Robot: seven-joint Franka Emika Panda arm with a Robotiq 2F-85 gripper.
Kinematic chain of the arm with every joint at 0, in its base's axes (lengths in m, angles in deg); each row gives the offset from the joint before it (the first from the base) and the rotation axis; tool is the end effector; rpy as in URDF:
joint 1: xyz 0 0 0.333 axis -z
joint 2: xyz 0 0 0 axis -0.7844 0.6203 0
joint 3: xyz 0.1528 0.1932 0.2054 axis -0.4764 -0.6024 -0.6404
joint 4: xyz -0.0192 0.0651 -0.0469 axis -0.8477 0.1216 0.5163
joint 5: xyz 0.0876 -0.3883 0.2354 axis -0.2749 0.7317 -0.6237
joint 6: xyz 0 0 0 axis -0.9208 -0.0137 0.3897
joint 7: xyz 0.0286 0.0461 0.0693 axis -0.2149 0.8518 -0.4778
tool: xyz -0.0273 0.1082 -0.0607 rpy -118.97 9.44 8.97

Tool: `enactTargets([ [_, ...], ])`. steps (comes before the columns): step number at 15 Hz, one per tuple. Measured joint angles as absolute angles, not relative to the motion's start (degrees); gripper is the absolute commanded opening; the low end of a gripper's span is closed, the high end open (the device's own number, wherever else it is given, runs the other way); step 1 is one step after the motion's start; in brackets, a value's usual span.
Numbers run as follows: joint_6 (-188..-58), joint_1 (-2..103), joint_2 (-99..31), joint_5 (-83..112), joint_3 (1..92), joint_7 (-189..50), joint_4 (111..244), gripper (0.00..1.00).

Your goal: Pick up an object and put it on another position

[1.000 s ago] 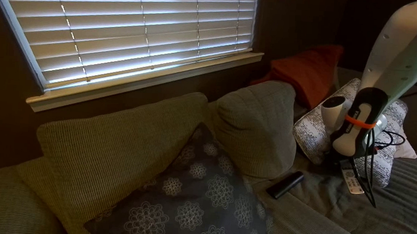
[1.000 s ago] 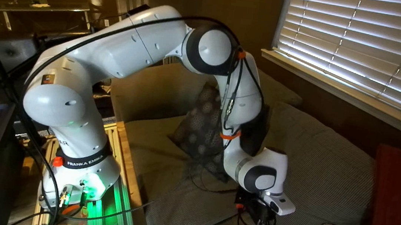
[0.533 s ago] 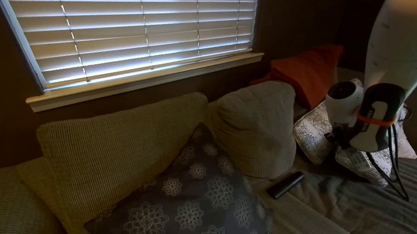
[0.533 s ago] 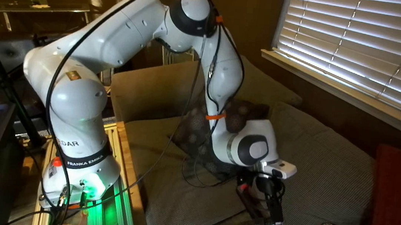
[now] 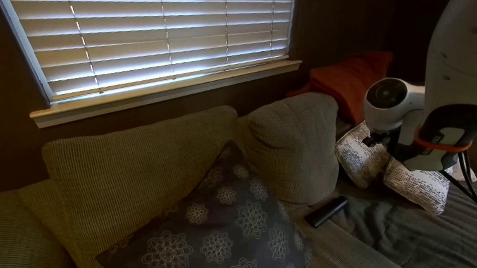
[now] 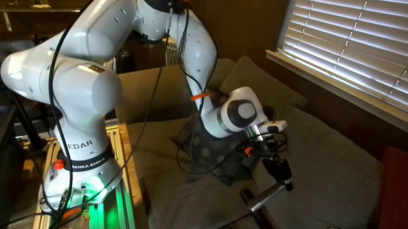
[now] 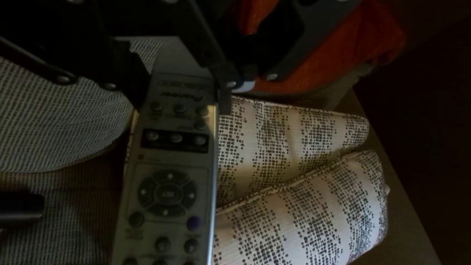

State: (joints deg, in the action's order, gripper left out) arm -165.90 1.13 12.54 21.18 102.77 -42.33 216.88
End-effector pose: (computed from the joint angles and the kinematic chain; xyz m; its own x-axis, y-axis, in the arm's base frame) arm 0.5377 -0.1952 0.0708 0.9492 -0.0297 0.3131 -0.2557 -0.6526 0.7133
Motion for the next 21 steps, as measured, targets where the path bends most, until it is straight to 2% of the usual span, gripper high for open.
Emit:
enactTargets([
  [1, -165.9, 0.4, 12.7, 21.0, 103.0, -42.5, 217.2, 0.46],
  [2, -166.0, 0.4, 12.8, 21.0, 103.1, -42.6, 217.3, 0.21],
  [5, -167.1, 0.6, 13.4, 18.0, 103.0, -45.0, 217.4, 0.21],
  [11, -180.4, 1.3, 10.0, 13.8, 103.8, -57.6, 218.2, 0.21],
  [18, -180.1, 5.4, -7.3, 24.1, 102.7, -67.5, 217.9, 0.21],
  [21, -176.7, 8.7, -15.9, 27.7, 99.4, -70.9, 216.6, 0.21],
])
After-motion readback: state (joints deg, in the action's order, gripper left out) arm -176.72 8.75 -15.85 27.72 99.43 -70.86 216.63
